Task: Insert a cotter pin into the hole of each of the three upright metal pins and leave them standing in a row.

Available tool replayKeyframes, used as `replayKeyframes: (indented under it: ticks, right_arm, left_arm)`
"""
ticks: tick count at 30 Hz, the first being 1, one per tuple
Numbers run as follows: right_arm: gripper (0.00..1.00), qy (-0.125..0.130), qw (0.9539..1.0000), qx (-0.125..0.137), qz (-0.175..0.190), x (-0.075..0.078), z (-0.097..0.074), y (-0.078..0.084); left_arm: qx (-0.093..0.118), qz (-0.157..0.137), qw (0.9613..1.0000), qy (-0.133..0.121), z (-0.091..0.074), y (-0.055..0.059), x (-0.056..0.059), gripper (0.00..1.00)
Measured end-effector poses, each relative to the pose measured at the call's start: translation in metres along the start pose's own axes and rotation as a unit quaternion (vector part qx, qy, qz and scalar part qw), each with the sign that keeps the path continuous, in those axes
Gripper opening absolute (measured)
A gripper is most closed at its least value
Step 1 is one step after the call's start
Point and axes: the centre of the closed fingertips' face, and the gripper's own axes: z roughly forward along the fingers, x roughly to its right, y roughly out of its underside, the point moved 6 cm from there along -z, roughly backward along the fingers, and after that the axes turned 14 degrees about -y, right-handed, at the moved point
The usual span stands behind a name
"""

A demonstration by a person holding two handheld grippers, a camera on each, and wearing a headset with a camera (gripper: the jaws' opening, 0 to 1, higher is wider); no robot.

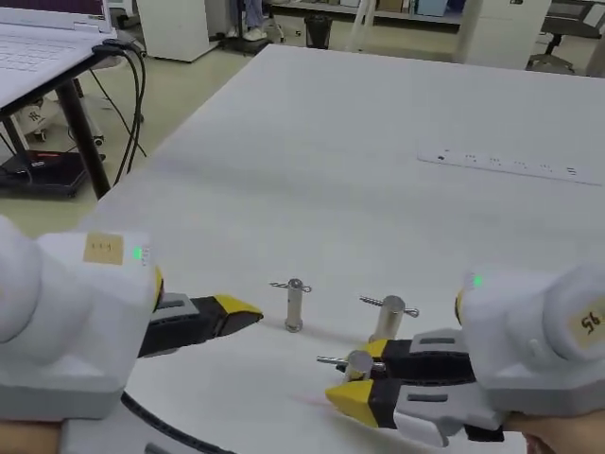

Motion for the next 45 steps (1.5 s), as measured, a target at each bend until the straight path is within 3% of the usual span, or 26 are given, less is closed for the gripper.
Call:
replayKeyframes:
  ticks: [4, 11, 15, 20, 27, 30, 33, 41, 45]
  right_arm:
    - [0.09, -0.004, 0.9999, -0.003, -0.01, 0.0, -0.001, -0.001]
    - [0.08, 0.018, 0.9985, -0.024, -0.047, -0.006, -0.006, -0.001]
    - [0.08, 0.023, 0.999, -0.005, -0.038, -0.009, -0.02, -0.004]
    - [0.08, 0.032, 0.9993, 0.013, -0.015, -0.011, -0.051, -0.004]
    - [0.08, 0.08, 0.9967, 0.01, -0.008, 0.005, -0.096, 0.006]
    - [0.08, 0.093, 0.9952, 0.029, 0.012, 0.014, -0.11, 0.013]
    - [0.08, 0.097, 0.994, 0.042, 0.026, 0.021, -0.117, 0.018]
    - [0.08, 0.097, 0.9951, 0.014, 0.015, 0.038, -0.121, 0.028]
    - [0.08, 0.09, 0.9957, 0.015, 0.012, 0.042, -0.118, 0.028]
  left_arm:
    - [-0.004, -0.002, 1.0, -0.003, 0.0, 0.001, 0.0, 0.99]
    - [-0.002, -0.002, 0.9999, -0.013, 0.0, -0.002, -0.001, 0.99]
    - [-0.005, -0.004, 0.9999, -0.014, 0.0, -0.002, -0.001, 0.99]
    - [0.001, -0.009, 0.9997, -0.023, -0.002, -0.006, -0.004, 0.99]
    - [0.002, 0.002, 0.9996, -0.027, -0.002, -0.01, -0.007, 0.99]
    - [0.0, 0.002, 0.9996, -0.027, -0.003, -0.01, -0.007, 0.99]
    - [0.004, -0.009, 0.9994, -0.032, -0.002, -0.009, -0.009, 0.99]
    - [-0.01, -0.011, 0.9991, -0.04, -0.004, -0.005, -0.012, 0.99]
    - [-0.014, -0.015, 0.9989, -0.041, -0.006, -0.003, -0.011, 0.99]
